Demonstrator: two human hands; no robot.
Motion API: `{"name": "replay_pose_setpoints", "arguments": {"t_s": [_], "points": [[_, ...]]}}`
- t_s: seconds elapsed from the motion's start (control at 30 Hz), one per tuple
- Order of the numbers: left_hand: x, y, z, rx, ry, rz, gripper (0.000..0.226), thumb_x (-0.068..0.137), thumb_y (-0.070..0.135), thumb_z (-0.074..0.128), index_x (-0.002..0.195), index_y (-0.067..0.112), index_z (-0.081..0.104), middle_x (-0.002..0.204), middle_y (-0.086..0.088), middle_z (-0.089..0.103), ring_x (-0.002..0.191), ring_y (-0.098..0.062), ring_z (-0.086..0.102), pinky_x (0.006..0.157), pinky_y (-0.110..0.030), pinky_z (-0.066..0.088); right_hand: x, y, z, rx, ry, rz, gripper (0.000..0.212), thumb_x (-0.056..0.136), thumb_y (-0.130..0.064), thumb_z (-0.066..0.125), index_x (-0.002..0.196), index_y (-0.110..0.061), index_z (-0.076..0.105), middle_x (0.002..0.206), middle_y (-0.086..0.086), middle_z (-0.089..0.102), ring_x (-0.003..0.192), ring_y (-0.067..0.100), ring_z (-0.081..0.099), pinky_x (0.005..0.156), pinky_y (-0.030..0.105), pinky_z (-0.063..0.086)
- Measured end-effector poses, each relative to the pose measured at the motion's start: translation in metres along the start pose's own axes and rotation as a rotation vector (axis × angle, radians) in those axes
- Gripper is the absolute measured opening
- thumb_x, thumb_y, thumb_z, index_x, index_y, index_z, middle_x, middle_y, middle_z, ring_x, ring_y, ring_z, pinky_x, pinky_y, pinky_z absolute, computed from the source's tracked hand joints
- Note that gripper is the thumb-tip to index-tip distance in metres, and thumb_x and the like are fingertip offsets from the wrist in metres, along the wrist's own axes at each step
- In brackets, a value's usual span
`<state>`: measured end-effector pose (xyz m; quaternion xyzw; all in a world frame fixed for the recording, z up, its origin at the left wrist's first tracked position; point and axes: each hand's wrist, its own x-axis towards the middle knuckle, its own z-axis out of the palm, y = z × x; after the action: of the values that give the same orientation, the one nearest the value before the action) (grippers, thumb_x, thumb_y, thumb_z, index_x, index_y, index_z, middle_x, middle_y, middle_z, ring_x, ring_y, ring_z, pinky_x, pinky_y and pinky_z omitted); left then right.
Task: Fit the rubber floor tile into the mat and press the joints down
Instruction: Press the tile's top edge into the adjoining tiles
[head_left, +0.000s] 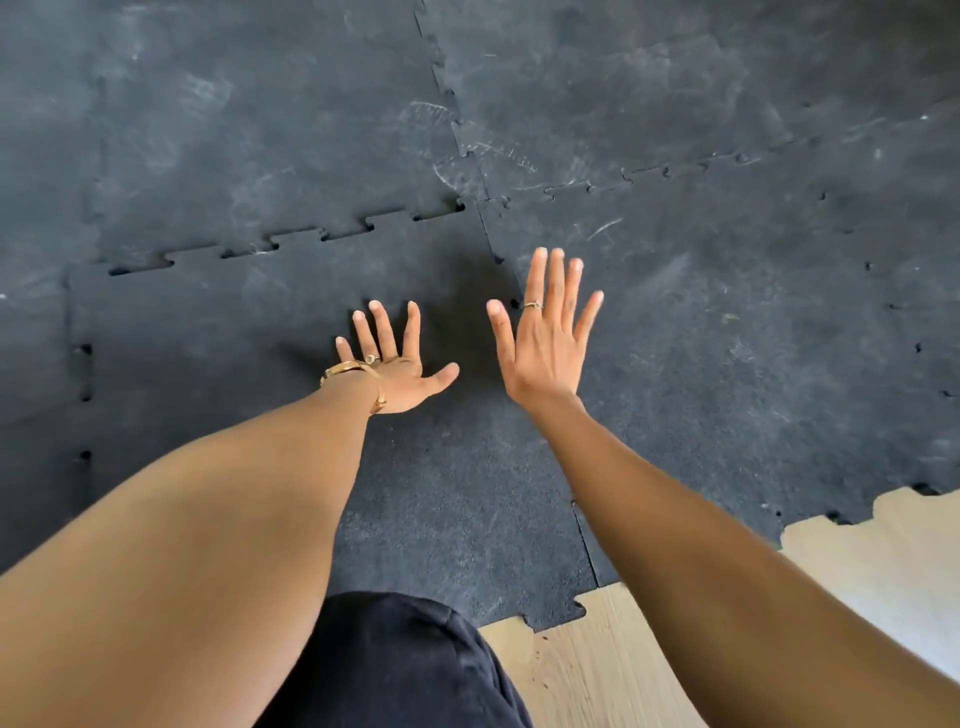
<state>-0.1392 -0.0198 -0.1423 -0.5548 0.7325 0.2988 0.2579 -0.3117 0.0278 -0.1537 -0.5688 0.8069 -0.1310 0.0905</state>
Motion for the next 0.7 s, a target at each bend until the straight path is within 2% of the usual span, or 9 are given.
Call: {"name": "replay_pose_setpoints", "arguments": {"t_s": [0.1,0.17,0.23,0.33,0.4,0.47,0.53,0.63,0.7], "points": [[0.003,0.003,0.024,-0.044,0.261,-0.01,0.081,0.092,0.068,0.017,0.149,0.027,-0.024,0.152,-0.017,-0.035,0.14,-0.035,-0.032,0.113,-0.058,-0.015,0.013,0.009,0.023,-0.164,-0.161,-0.163,0.074,0.094,-0.062,0.006,0.154,-0.019,-0.005,0.163,0.004,-0.007,0.148,0.028,-0.015,0.117,0.059,-0.005],[-0.002,0.007,0.047,0.0,0.505,-0.019,0.077,0.092,0.066,0.015,0.153,0.026,-0.007,0.159,-0.018,-0.014,0.146,-0.035,-0.016,0.115,-0.056,-0.011,0.013,0.017,0.029,-0.197,-0.173,-0.166,0.074,0.094,-0.063,0.004,0.154,-0.021,-0.007,0.163,0.003,-0.01,0.147,0.03,-0.018,0.116,0.061,-0.006],[0.005,0.012,0.053,0.012,0.649,-0.037,0.069,0.095,0.061,0.02,0.153,0.024,0.016,0.159,-0.019,0.011,0.147,-0.036,0.007,0.116,-0.052,-0.001,0.015,0.018,0.031,-0.222,-0.156,-0.151,0.075,0.094,-0.065,0.004,0.154,-0.022,-0.009,0.162,0.003,-0.012,0.146,0.032,-0.019,0.116,0.061,-0.007],[0.021,0.017,0.021,-0.139,0.846,-0.13,0.049,0.097,0.047,0.029,0.129,0.016,0.05,0.127,-0.015,0.051,0.119,-0.037,0.046,0.103,-0.049,0.029,0.016,0.014,0.027,-0.218,-0.171,-0.147,0.078,0.092,-0.069,0.006,0.154,-0.024,-0.009,0.162,0.002,-0.012,0.146,0.034,-0.018,0.116,0.061,-0.006],[0.033,0.016,0.006,-0.115,0.864,-0.182,0.051,0.097,0.045,0.032,0.137,0.014,0.043,0.132,-0.016,0.049,0.124,-0.037,0.043,0.106,-0.049,0.028,0.017,0.013,0.027,-0.225,-0.162,-0.136,0.081,0.09,-0.071,0.006,0.154,-0.024,-0.009,0.163,0.002,-0.011,0.147,0.033,-0.018,0.116,0.061,-0.006],[0.043,0.013,0.01,-0.076,0.772,-0.205,0.064,0.099,0.049,0.025,0.152,0.014,0.019,0.155,-0.018,0.024,0.144,-0.036,0.017,0.117,-0.05,0.009,0.017,0.015,0.029,-0.244,-0.169,-0.134,0.082,0.089,-0.073,0.005,0.153,-0.025,-0.011,0.163,0.001,-0.01,0.147,0.032,-0.018,0.116,0.06,-0.006],[0.047,0.009,0.017,-0.074,0.759,-0.21,0.068,0.098,0.053,0.016,0.154,0.016,0.005,0.161,-0.015,0.003,0.148,-0.033,-0.002,0.119,-0.053,-0.003,0.016,0.016,0.029,-0.242,-0.167,-0.136,0.081,0.09,-0.072,0.005,0.153,-0.025,-0.011,0.163,0.001,-0.009,0.147,0.031,-0.016,0.116,0.06,-0.006],[0.05,0.007,0.016,-0.061,0.769,-0.2,0.068,0.097,0.053,0.012,0.154,0.019,0.002,0.162,-0.011,-0.001,0.148,-0.031,-0.004,0.116,-0.059,-0.002,0.017,0.014,0.027,-0.225,-0.172,-0.139,0.079,0.091,-0.07,0.005,0.154,-0.025,-0.006,0.163,0.002,0.0,0.149,0.031,-0.01,0.117,0.059,-0.006],[0.05,0.006,0.014,-0.056,0.762,-0.205,0.068,0.096,0.054,0.01,0.154,0.019,0.001,0.162,-0.01,-0.001,0.148,-0.032,-0.005,0.116,-0.061,0.0,0.019,0.011,0.024,-0.201,-0.144,-0.134,0.079,0.091,-0.069,0.009,0.155,-0.022,0.012,0.16,0.005,0.019,0.148,0.033,0.006,0.117,0.058,0.001]]}}
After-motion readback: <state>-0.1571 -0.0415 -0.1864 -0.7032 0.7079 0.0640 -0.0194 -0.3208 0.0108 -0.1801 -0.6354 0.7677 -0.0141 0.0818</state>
